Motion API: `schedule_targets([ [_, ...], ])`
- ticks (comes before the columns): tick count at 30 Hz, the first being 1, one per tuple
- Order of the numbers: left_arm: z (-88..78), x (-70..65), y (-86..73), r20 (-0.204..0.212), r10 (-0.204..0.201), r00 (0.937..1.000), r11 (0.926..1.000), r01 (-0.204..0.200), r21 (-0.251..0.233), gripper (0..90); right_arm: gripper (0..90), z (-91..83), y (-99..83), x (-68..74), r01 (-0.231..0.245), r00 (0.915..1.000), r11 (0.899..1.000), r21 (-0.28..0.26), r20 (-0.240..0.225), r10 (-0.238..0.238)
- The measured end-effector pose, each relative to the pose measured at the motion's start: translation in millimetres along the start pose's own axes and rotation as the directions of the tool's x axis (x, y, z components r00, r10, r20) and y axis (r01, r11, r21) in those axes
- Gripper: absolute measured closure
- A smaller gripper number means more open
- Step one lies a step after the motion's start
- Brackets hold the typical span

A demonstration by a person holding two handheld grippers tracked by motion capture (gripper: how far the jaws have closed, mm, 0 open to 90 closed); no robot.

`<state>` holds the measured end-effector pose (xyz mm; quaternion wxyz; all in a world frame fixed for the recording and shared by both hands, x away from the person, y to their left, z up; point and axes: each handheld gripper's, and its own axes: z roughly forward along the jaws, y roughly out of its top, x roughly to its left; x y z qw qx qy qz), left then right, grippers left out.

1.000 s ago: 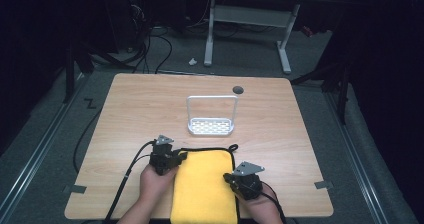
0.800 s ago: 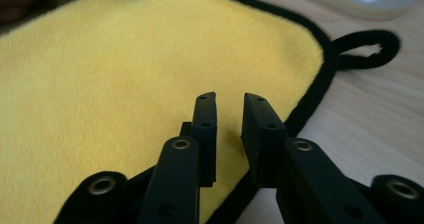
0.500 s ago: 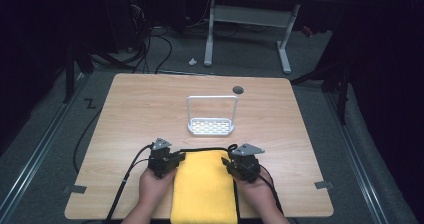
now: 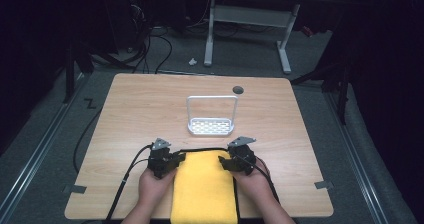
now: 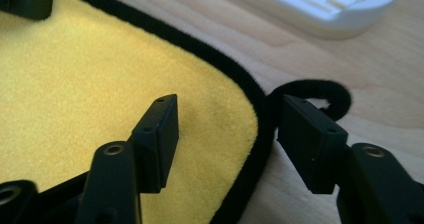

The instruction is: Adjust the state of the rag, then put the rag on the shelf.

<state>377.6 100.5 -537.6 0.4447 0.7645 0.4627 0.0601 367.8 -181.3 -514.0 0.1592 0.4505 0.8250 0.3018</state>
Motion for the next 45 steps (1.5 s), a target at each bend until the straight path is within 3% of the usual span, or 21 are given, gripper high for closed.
schedule_targets([
  [2,-0.1,0.0,0.0,-0.001,0.000,1.0000,1.0000,0.000,0.001,75.1,39.2,4.2,-1.1,0.2,-0.002,0.9999,1.000,0.021,-0.013,0.002],
  [8,-0.1,0.2,0.0,-0.001,0.002,1.0000,1.0000,-0.002,0.000,74.8,42.1,4.9,-2.2,1.3,-0.006,0.9996,1.000,0.008,-0.026,0.006],
  [20,-0.2,0.5,0.0,0.002,0.001,1.0000,1.0000,-0.001,0.001,74.9,75.1,4.2,-6.8,6.8,-0.016,0.9972,0.999,-0.034,-0.074,0.014],
  [23,-0.3,0.1,-0.2,0.001,0.000,1.0000,1.0000,0.000,0.001,75.0,78.4,4.1,-10.2,8.5,-0.023,0.9967,0.998,-0.055,-0.079,0.018],
  [30,-0.7,0.1,-0.7,0.002,-0.006,1.0000,1.0000,0.006,-0.001,75.5,79.4,-0.3,-14.2,13.8,0.019,0.9988,0.995,-0.096,-0.044,-0.023],
  [32,-1.7,-0.5,-1.3,0.005,-0.002,1.0000,1.0000,0.002,-0.009,76.0,79.4,-3.2,-14.6,15.0,0.012,0.9990,0.994,-0.106,-0.042,-0.017],
  [39,-4.8,-4.6,-3.1,0.007,0.035,0.9994,0.9988,-0.035,-0.034,79.7,79.4,-10.4,-18.6,18.8,0.036,0.9990,0.990,-0.139,-0.019,-0.040],
  [45,-9.8,-5.7,-2.2,0.018,0.063,0.9979,0.9957,-0.062,-0.069,82.3,79.4,-19.5,-17.2,19.4,0.019,0.9991,0.983,-0.181,-0.032,-0.026],
])
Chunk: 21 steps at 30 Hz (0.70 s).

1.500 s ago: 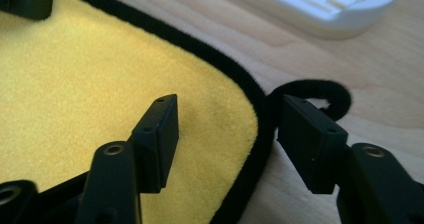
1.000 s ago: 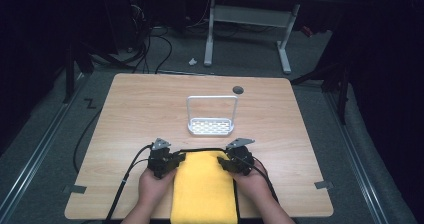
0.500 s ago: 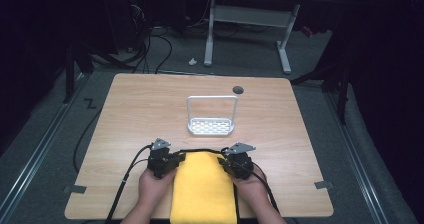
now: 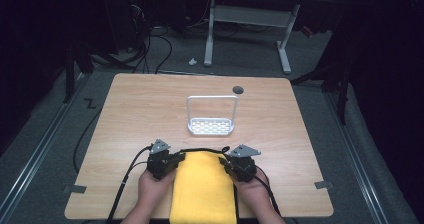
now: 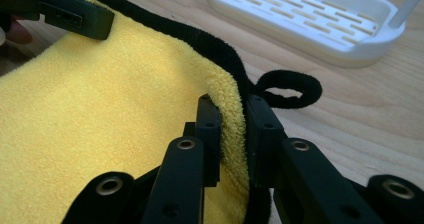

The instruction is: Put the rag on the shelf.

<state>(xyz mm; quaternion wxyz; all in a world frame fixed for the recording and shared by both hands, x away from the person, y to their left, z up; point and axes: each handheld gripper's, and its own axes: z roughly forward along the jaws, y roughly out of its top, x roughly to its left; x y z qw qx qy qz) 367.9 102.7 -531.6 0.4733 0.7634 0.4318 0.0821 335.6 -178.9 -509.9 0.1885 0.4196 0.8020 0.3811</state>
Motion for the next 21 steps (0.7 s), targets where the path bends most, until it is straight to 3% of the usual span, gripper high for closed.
schedule_targets([
  [4,-7.4,-4.2,1.6,0.006,-0.016,0.9998,0.9988,0.017,-0.045,82.7,79.3,-4.7,3.0,1.2,0.004,1.0000,1.000,-0.027,0.001,-0.004],
  [10,-20.9,-15.5,12.3,-0.017,0.053,0.9984,0.9934,-0.055,-0.101,82.7,79.3,-15.3,8.8,2.8,0.007,0.9998,0.996,-0.084,0.018,-0.006],
  [12,-26.4,-20.7,18.4,-0.031,0.066,0.9973,0.9901,-0.069,-0.122,82.8,79.2,-18.9,11.8,4.4,0.023,0.9993,0.995,-0.095,0.031,-0.020],
  [15,-32.4,-24.0,28.9,-0.010,0.053,0.9986,0.9901,-0.054,-0.130,83.3,79.2,-25.9,17.3,5.7,0.021,0.9992,0.992,-0.125,0.036,-0.016],
  [21,-45.5,-28.9,52.8,-0.013,0.074,0.9972,0.9813,-0.075,-0.177,83.3,79.2,-40.3,33.8,5.3,0.027,0.9984,0.981,-0.191,0.055,-0.017],
])
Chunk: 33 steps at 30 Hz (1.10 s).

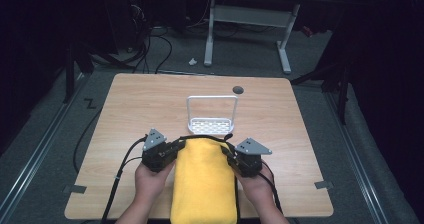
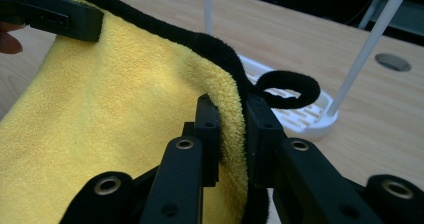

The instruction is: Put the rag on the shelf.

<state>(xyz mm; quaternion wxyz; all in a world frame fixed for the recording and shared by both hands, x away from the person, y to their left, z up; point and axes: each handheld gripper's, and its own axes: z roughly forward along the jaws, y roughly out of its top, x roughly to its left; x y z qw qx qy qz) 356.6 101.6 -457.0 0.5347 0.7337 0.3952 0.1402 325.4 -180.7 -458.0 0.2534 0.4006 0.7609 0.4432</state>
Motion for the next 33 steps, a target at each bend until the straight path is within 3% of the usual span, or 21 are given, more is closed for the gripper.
schedule_targets([
  [13,-12.9,-8.2,51.7,-0.005,0.046,0.9989,0.9921,-0.046,-0.117,83.4,79.2,-16.5,43.0,-11.6,0.006,0.9996,0.994,-0.107,0.028,-0.003],
  [20,-20.0,-9.7,72.7,-0.014,0.076,0.9970,0.9806,-0.078,-0.180,83.5,79.1,-22.9,65.7,-13.5,0.025,0.9989,0.986,-0.164,0.044,-0.018],
  [33,-30.7,-11.2,107.5,-0.026,0.098,0.9949,0.9627,-0.101,-0.251,83.5,79.2,-34.9,99.6,-17.3,0.039,0.9974,0.970,-0.241,0.068,-0.023],
])
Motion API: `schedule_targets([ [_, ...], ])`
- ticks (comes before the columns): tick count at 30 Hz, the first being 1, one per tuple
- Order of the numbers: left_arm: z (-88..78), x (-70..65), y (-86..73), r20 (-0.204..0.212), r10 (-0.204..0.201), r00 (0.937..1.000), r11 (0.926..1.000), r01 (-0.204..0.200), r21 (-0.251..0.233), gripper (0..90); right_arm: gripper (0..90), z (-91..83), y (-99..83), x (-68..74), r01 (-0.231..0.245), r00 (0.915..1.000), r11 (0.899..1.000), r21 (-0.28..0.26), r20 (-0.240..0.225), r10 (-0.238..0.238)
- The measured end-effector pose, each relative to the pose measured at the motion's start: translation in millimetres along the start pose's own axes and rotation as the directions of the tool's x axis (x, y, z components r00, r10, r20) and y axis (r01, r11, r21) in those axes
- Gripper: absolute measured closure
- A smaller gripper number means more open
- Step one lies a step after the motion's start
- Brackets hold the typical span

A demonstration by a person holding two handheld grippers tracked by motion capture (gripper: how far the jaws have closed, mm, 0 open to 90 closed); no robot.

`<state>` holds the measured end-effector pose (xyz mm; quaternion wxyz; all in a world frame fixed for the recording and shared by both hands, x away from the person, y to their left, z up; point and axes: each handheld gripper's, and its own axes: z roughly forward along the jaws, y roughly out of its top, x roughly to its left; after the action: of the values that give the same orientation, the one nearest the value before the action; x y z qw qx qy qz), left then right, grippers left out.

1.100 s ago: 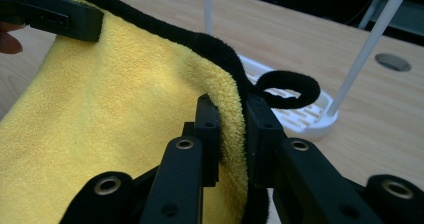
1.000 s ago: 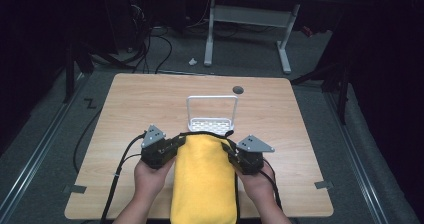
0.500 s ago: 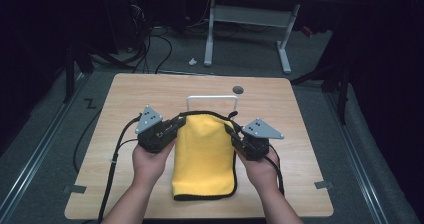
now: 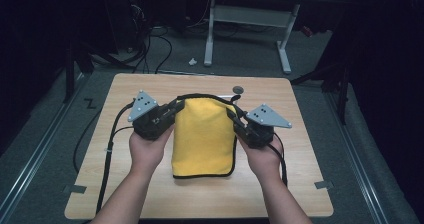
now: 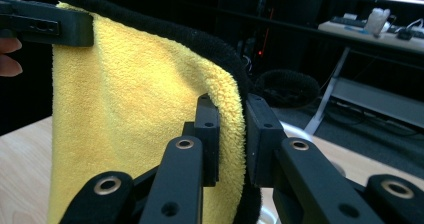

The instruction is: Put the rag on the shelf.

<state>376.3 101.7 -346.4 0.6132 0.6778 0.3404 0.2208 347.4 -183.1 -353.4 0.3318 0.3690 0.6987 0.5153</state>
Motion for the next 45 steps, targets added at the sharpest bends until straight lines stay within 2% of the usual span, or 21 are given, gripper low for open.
schedule_targets([
  [11,1.7,-1.4,28.0,0.017,0.021,0.9996,0.9980,-0.020,-0.060,83.5,79.2,-5.8,27.9,-7.1,-0.006,0.9999,0.998,-0.061,0.008,0.007],
  [18,11.9,4.3,34.8,0.014,0.021,0.9997,0.9978,-0.020,-0.063,83.6,79.3,-4.2,39.6,-14.4,-0.014,0.9998,0.998,-0.063,0.012,0.015],
  [20,16.7,8.6,35.7,0.025,0.021,0.9995,0.9978,-0.019,-0.063,83.5,79.2,-0.5,40.8,-17.2,-0.015,0.9997,0.998,-0.057,0.016,0.016],
  [22,22.8,12.9,37.4,0.019,0.008,0.9998,0.9986,-0.007,-0.052,83.5,79.2,4.7,41.4,-21.2,-0.016,0.9997,0.999,-0.047,0.014,0.017],
  [27,40.5,23.4,41.8,-0.001,0.028,0.9996,0.9991,-0.028,-0.031,83.5,79.2,19.4,42.9,-29.5,-0.024,0.9995,0.999,-0.032,0.022,0.025],
  [29,47.2,27.5,43.6,-0.017,0.034,0.9993,0.9990,-0.035,-0.028,83.4,79.2,25.7,42.3,-34.3,-0.041,0.9989,0.999,-0.033,0.019,0.042],
  [32,56.5,33.8,46.7,-0.025,0.027,0.9993,0.9995,-0.028,-0.017,83.4,79.2,34.9,42.6,-42.7,-0.057,0.9983,0.998,-0.031,0.013,0.058],
  [37,69.9,41.8,50.5,-0.032,0.026,0.9992,0.9995,-0.026,-0.016,83.4,79.2,47.4,45.6,-55.5,-0.057,0.9983,0.998,-0.025,0.013,0.058],
  [42,81.8,48.1,51.8,-0.064,0.067,0.9957,0.9977,-0.067,-0.003,83.4,79.2,60.7,47.3,-65.0,-0.057,0.9982,0.998,-0.024,0.020,0.057],
  [45,87.5,54.4,51.3,-0.061,0.057,0.9965,0.9984,-0.057,-0.001,83.3,79.2,68.8,48.5,-71.7,-0.059,0.9982,0.998,-0.024,0.013,0.059],
])
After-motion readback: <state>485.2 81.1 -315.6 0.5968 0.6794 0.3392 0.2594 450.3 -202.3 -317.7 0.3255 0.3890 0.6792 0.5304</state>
